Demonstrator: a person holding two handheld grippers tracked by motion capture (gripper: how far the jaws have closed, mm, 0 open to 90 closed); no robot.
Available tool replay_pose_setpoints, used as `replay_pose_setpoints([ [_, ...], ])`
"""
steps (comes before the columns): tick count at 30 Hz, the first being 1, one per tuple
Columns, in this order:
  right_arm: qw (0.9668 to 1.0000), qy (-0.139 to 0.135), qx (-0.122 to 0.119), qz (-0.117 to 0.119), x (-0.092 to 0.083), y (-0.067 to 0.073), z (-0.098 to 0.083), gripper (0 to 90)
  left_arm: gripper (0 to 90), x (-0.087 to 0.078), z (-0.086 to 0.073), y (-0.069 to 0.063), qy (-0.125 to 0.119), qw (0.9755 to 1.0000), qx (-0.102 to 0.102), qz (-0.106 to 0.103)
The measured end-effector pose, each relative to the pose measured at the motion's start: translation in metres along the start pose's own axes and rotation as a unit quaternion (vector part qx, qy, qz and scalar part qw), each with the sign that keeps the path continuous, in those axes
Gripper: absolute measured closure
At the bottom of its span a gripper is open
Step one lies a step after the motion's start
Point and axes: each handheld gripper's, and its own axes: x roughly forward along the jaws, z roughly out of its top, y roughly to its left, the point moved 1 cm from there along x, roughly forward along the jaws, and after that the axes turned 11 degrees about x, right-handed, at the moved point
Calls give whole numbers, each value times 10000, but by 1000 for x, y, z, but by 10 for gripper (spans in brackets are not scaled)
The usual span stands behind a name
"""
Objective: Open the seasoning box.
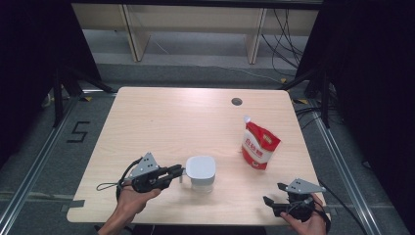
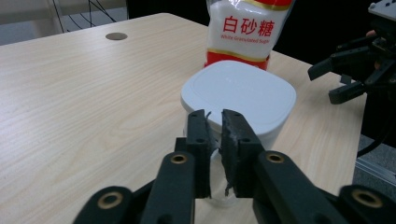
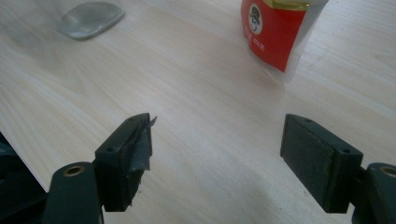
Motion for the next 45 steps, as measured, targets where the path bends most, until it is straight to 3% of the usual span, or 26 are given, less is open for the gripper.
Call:
replay_pose_setpoints([
  [1,10000,0,0,0,0,0,0,259,820,2,1,0,-36,10000,-81,45],
  [2,10000,10,11,17,1,0,0,260,837,4,3,1,-13,10000,16,83],
  [5,9999,-55,-114,17,1,-3,1,260,842,6,5,0,-39,10000,39,55],
  [10,9999,-24,-109,23,3,-2,2,260,855,10,12,-1,-146,9998,118,-4],
  [14,10000,-11,-21,5,2,-1,1,261,863,15,12,0,-91,9999,70,-4],
  [15,9999,-35,-114,5,3,-3,2,262,865,15,13,0,-51,9999,101,-5],
  [18,9999,-46,-96,31,3,-2,2,277,866,18,13,0,-44,9998,167,-37],
  [19,9999,52,42,126,2,2,1,313,866,18,13,-1,-47,9999,155,-35],
  [20,9997,-53,-218,90,3,-1,2,315,866,18,13,-1,-54,9998,159,-46],
  [21,9997,-53,-218,90,3,-1,2,315,866,18,13,-1,-33,9998,183,-29],
  [23,9998,-28,-102,168,3,2,2,343,866,18,13,-1,-34,9998,184,-24],
  [29,9985,-219,-138,493,3,5,4,439,865,17,13,-1,-29,9998,172,-3],
  [30,9982,-210,-54,558,1,8,5,466,867,17,13,-1,-25,9998,184,6],
  [31,9972,-353,-149,643,1,10,7,512,870,17,13,-1,-28,9998,201,0],
  [34,9969,-386,-162,669,1,16,8,533,870,17,12,-1,-30,9998,190,11],
  [35,9962,-404,-275,718,2,20,10,559,870,17,12,-1,-31,9998,191,11],
  [40,9946,-540,-369,811,4,29,15,589,870,16,12,0,18,9996,278,-7],
  [45,9929,-582,-402,961,9,37,20,580,871,17,12,-1,-28,9999,143,3],
])
